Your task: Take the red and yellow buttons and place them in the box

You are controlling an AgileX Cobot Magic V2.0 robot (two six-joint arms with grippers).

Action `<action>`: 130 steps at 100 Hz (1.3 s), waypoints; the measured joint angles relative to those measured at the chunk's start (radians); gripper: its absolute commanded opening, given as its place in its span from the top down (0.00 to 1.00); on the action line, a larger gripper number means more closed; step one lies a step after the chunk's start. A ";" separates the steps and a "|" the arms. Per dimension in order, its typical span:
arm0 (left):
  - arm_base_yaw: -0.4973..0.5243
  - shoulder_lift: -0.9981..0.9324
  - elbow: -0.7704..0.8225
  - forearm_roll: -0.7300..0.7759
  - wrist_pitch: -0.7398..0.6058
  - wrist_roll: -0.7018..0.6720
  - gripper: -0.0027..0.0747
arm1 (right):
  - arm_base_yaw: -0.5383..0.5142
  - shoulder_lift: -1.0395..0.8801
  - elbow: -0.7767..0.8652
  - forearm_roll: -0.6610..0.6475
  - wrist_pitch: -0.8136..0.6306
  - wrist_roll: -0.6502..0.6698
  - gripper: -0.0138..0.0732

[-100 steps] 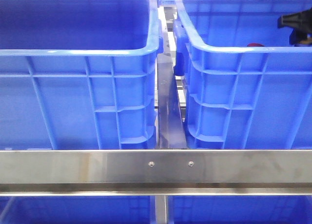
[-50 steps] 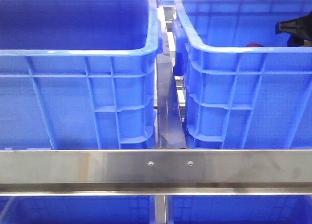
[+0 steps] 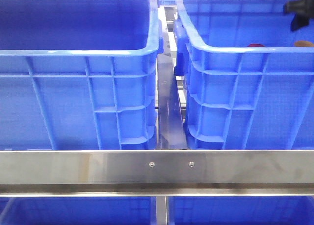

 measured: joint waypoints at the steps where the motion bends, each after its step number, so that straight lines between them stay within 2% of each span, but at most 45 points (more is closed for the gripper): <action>1: 0.000 0.000 0.000 0.000 0.000 0.000 0.99 | 0.000 -0.005 0.003 0.000 0.000 0.000 0.27; 23: 0.000 0.000 0.000 0.000 0.000 0.000 0.99 | 0.000 -0.208 0.157 0.000 0.005 0.000 0.27; 65: 0.000 0.000 0.000 0.000 0.000 0.000 0.99 | 0.000 -0.761 0.539 0.000 0.081 -0.002 0.27; 101: 0.000 0.000 0.000 0.000 0.000 0.000 0.99 | 0.000 -1.102 0.688 0.006 0.096 -0.002 0.27; 113: 0.000 0.000 0.000 0.000 0.000 0.000 0.99 | 0.000 -1.174 0.728 0.006 0.098 -0.002 0.34; 130: 0.000 0.000 0.000 0.000 0.000 0.000 0.99 | 0.000 -1.226 0.771 0.007 0.112 -0.002 0.56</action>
